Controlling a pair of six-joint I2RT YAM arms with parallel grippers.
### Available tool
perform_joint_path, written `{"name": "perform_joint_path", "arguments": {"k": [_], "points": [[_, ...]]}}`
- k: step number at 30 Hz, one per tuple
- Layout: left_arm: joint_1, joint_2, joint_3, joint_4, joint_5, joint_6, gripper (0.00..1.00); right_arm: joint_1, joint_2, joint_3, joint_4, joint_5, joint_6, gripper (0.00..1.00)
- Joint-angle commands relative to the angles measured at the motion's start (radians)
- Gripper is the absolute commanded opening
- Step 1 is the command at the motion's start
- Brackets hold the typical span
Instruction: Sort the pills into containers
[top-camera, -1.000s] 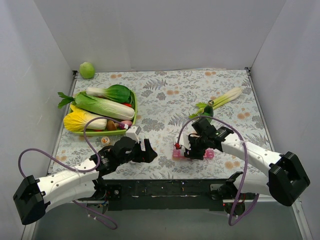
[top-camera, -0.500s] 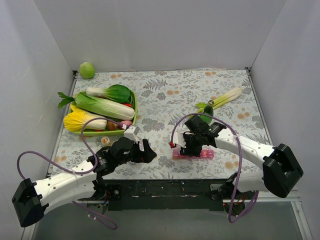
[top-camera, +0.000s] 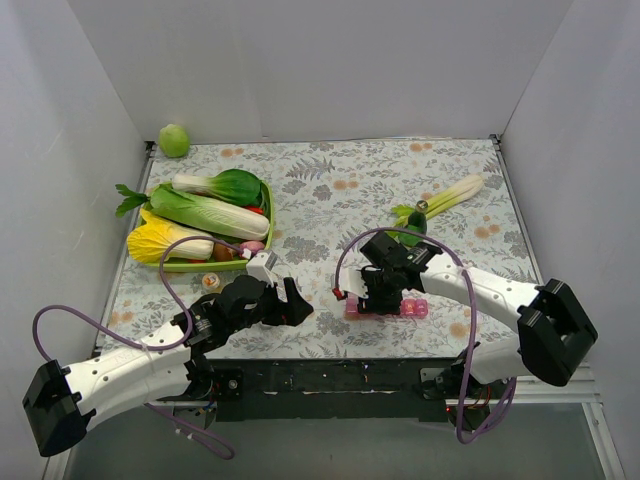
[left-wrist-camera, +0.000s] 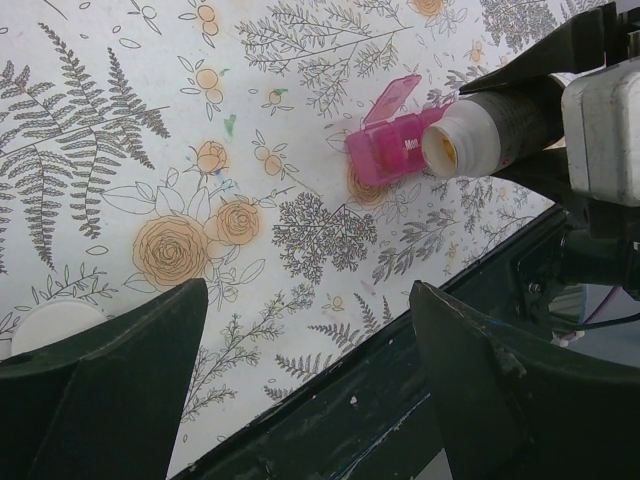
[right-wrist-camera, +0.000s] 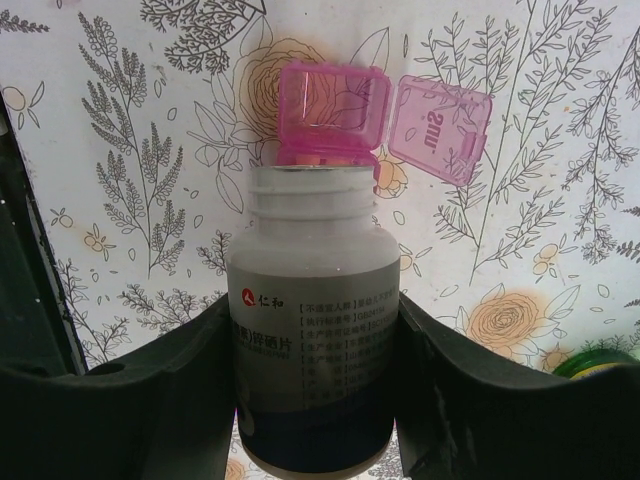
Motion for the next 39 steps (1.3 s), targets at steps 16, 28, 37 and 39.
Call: {"name": "perform_joint_path", "arguments": {"k": [16,28,37,39], "points": [[0.005,-0.022,-0.012,-0.012,0.009,-0.003,0.83,0.039,0.045,0.068,-0.025,0.071,0.019,0.01],[0.005,-0.022,-0.013,-0.010,0.012,0.002,0.83,0.047,0.059,0.079,-0.031,0.082,0.020,0.01],[0.005,-0.027,-0.018,-0.007,0.014,0.000,0.83,0.065,0.070,0.085,-0.048,0.110,0.010,0.01],[0.005,-0.025,-0.018,-0.009,0.015,0.000,0.83,0.067,0.071,0.088,-0.053,0.111,0.010,0.01]]}}
